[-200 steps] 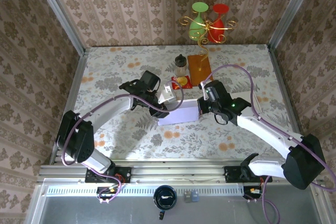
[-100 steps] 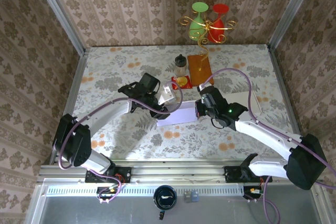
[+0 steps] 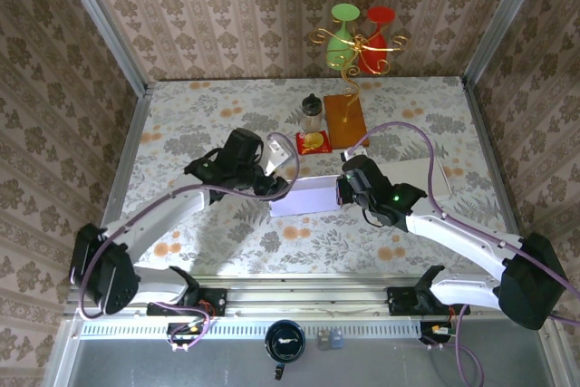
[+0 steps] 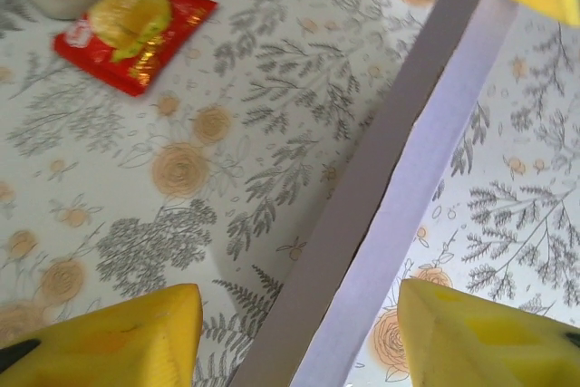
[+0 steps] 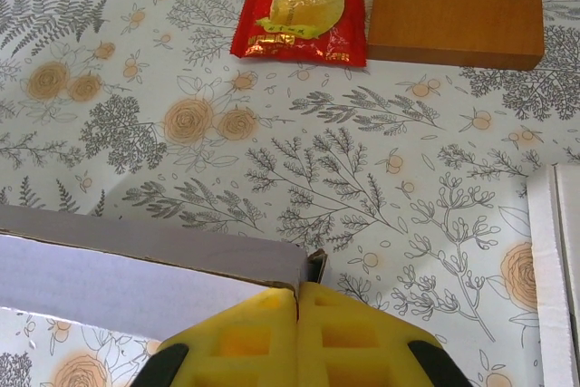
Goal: Fold the paper box
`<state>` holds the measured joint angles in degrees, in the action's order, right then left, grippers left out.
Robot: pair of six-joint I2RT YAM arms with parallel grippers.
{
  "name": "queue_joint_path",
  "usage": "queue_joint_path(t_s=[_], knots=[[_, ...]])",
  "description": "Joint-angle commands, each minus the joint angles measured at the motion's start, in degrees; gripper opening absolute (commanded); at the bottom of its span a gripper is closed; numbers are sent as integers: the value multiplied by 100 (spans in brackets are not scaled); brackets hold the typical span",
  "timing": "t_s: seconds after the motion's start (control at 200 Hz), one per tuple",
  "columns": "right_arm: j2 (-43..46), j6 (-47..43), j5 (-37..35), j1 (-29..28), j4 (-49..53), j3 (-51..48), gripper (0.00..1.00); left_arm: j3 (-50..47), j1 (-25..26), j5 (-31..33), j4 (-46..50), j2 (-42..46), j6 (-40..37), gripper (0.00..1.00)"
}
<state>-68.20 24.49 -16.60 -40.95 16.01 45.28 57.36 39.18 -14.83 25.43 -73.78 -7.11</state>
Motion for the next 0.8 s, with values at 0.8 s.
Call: queue_joint_path(t_s=[0.8], knots=[[-283, 192, 38, -71, 752, 297, 0, 642, -824, -396, 2197, 154, 522, 49]])
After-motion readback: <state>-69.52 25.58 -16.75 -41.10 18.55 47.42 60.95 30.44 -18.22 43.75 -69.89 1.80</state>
